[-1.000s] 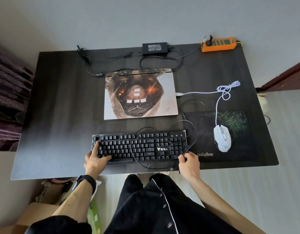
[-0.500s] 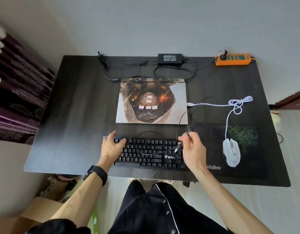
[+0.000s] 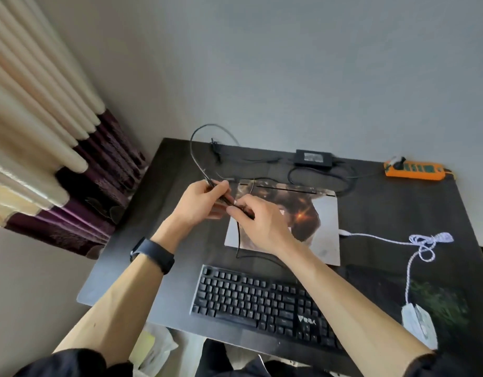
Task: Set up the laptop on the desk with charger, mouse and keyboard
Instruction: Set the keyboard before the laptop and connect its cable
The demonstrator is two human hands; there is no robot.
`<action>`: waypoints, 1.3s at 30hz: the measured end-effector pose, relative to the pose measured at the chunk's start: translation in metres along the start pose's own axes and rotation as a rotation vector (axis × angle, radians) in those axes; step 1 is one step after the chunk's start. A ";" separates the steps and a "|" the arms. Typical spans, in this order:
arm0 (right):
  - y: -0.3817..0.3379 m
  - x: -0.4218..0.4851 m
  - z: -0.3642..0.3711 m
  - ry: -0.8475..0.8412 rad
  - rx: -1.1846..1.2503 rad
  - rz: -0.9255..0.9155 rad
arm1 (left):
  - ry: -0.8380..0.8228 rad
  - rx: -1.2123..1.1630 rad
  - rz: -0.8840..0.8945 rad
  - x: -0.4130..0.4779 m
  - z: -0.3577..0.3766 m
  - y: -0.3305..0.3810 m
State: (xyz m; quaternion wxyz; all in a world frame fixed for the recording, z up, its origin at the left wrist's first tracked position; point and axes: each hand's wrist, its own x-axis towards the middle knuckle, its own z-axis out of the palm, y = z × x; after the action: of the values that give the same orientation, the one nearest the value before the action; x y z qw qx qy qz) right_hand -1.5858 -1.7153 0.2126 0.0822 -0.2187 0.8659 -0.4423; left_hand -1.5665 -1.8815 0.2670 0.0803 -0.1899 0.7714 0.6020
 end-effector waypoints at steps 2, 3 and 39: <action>-0.008 0.017 0.012 -0.035 0.044 0.027 | 0.019 -0.005 -0.062 0.007 -0.026 -0.014; -0.012 0.024 0.019 -0.061 0.057 0.046 | 0.024 -0.044 -0.094 0.010 -0.039 -0.023; -0.074 0.193 0.188 0.168 0.288 0.432 | 0.081 0.202 -0.615 0.145 -0.294 -0.280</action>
State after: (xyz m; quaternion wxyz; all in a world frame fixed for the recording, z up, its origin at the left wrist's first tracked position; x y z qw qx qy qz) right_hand -1.6721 -1.9776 0.1699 0.1328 0.0223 0.8244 -0.5497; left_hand -1.5591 -2.2484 0.0418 0.2462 -0.4287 0.7363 0.4619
